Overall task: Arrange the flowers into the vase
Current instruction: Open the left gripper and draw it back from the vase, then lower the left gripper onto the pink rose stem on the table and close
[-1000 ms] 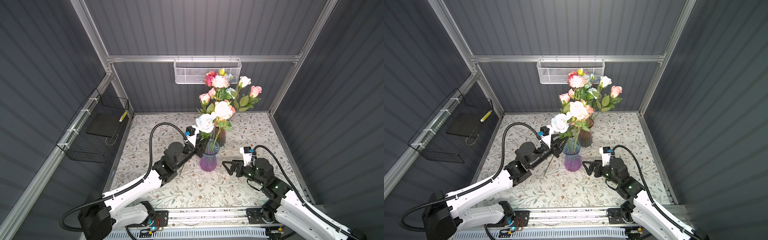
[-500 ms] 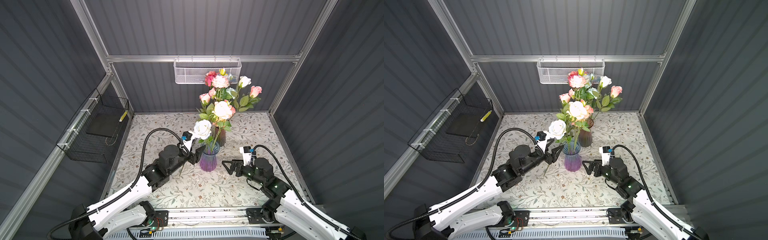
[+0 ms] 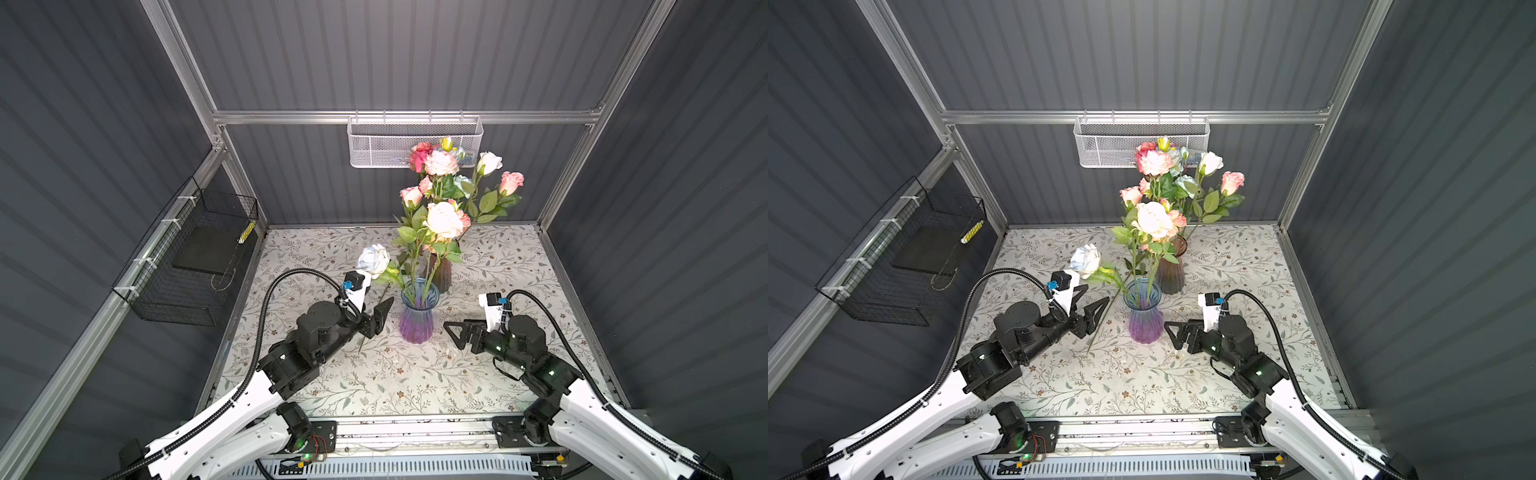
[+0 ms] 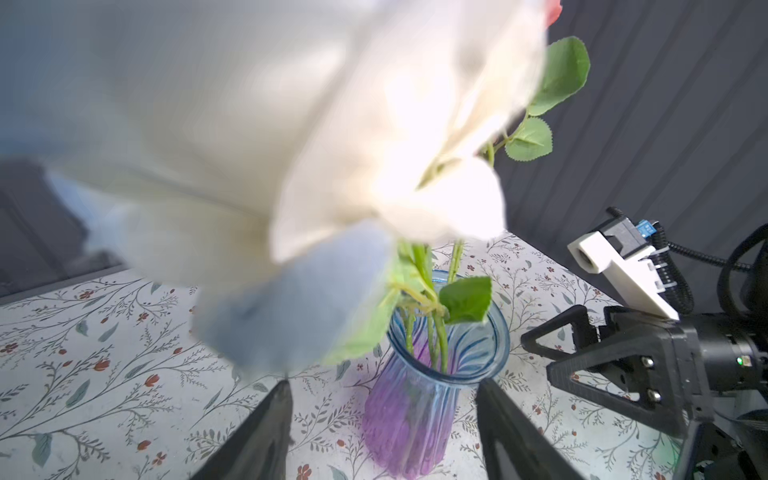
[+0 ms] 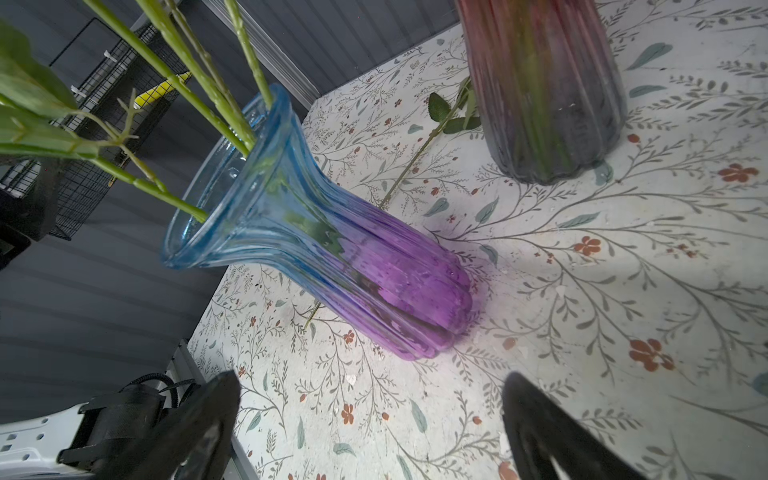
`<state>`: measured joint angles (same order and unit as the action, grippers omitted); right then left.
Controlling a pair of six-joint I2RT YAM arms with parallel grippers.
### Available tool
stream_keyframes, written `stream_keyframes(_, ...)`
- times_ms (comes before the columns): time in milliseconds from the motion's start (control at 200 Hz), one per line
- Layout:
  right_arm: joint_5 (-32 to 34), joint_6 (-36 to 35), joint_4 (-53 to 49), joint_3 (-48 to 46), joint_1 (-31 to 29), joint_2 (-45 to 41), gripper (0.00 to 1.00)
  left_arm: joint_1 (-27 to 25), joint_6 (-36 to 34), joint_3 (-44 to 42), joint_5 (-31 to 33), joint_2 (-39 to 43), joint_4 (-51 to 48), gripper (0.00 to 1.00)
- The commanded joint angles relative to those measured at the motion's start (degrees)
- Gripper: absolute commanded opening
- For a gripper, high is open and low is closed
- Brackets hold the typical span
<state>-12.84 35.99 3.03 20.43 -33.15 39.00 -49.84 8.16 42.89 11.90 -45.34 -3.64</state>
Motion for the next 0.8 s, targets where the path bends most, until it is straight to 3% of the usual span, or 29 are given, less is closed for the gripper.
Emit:
stream_keyframes(0,-0.34,-0.30,-1.15,2.22,-0.06,-0.42,0.99,-0.22,0.32,0.18,2.01,0.62,-2.32,0.73)
stream_keyframes(245,0.98,-0.68,-2.13,2.94,0.00,-0.69,0.99,-0.25,0.52,1.05,4.47,0.70,-5.61,0.86)
stream_keyframes(360,3.45,-0.62,-3.55,3.89,-0.07,-0.41,0.99,-0.22,1.70,0.74,6.53,1.50,-6.42,0.99)
stream_keyframes(520,6.75,-1.27,-3.61,3.91,-0.06,-1.34,0.99,-0.17,5.42,-1.33,10.70,4.05,-7.46,0.99)
stream_keyframes(640,8.59,-2.47,-3.30,3.60,-0.01,-0.96,0.99,-0.23,12.94,-5.62,19.20,7.45,-8.99,0.89)
stream_keyframes(695,9.14,-2.76,-3.12,3.65,0.01,-0.65,0.99,-0.24,16.36,-8.68,22.83,8.78,-9.07,0.77)
stream_keyframes(795,9.37,-3.52,-3.03,3.73,0.02,0.17,0.99,-0.20,22.27,-12.80,29.89,7.88,-10.14,0.47)
